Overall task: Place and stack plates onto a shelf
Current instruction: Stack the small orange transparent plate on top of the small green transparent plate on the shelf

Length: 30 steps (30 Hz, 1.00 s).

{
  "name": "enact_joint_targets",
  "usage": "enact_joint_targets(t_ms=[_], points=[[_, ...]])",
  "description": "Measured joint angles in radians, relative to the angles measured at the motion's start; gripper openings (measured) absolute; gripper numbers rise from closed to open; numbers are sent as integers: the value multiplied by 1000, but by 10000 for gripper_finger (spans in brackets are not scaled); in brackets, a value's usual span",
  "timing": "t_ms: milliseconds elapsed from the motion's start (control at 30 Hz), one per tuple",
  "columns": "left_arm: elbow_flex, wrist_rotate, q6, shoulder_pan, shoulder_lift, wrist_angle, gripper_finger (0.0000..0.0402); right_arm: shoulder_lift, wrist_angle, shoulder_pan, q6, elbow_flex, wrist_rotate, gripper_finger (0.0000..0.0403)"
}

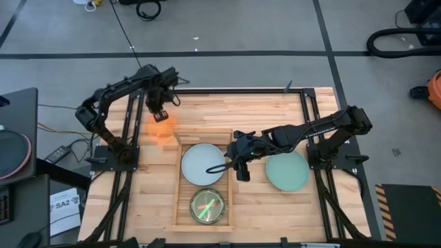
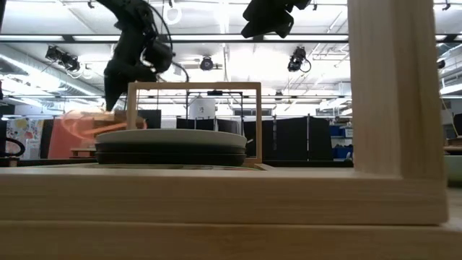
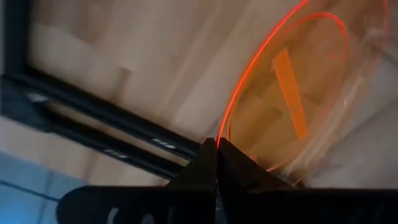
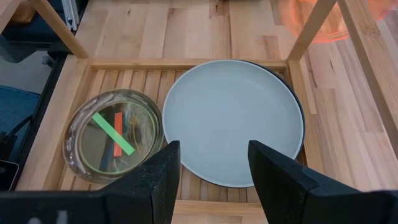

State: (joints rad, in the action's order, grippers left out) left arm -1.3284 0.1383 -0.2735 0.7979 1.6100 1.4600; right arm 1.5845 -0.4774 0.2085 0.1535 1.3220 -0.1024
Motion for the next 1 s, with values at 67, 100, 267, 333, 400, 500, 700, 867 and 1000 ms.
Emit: enact_joint_targets(t_ms=[67, 100, 267, 333, 400, 500, 700, 867, 1000], points=[[-46, 34, 1, 0, 0, 8, 3, 0, 0, 0, 0, 0, 0, 195], [-69, 50, 1, 0, 0, 10, 3, 0, 0, 0, 0, 0, 0, 195], [-179, 98, 2, 0, 0, 15, 2, 0, 0, 0, 0, 0, 0, 195], [-223, 104, 2, 0, 0, 15, 2, 0, 0, 0, 0, 0, 0, 195], [-270, 105, 2, 0, 0, 17, 2, 0, 0, 0, 0, 0, 0, 195], [-344, 105, 2, 0, 0, 18, 2, 0, -8, 0, 0, 0, 0, 195], [-488, 105, 25, 0, 0, 21, 2, 0, -63, 2, 0, 0, 0, 195], [-583, 81, 35, -22, 0, 35, 2, -12, -122, 13, 0, 0, -2, 195], [-643, 46, 35, -56, -2, 41, 2, -26, -179, 23, 0, 0, -10, 195]])
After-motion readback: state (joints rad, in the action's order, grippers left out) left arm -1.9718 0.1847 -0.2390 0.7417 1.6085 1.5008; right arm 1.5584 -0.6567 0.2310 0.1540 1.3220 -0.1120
